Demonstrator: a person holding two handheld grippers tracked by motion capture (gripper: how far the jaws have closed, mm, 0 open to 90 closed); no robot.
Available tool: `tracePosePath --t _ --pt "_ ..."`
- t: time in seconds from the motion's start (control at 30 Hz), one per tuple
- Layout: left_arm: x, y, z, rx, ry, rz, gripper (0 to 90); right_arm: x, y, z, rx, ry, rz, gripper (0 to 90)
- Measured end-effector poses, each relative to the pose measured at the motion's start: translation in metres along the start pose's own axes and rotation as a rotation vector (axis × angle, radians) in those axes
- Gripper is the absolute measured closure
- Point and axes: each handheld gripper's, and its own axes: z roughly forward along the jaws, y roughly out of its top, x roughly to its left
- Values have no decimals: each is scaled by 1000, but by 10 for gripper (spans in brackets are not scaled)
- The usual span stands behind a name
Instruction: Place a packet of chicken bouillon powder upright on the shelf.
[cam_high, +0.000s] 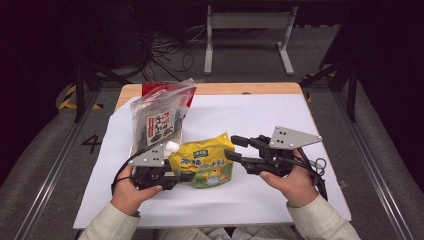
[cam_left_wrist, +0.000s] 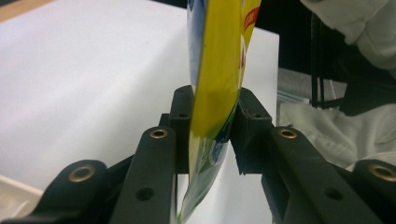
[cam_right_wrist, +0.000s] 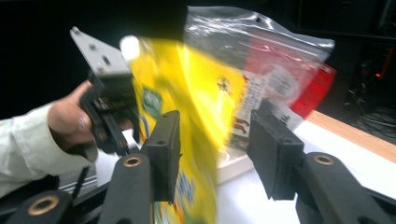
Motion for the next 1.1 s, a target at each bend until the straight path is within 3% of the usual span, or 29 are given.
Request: tracePosePath --t 0.23,0.4,0.63,1.1 --pt "4 5 -23 -27 40 -1 728 -9 -11 -14 22 -40 7 516" --pt "6 8 -40 -37 101 5 728 -17 -21 -26 27 -76 23 510" --pt "12 8 -54 -56 148 -10 728 -22 -29 -38 3 -108 31 499" --pt "21 1 -77 -59 250 -37 728 -28 -35 -53 25 -148 54 444"
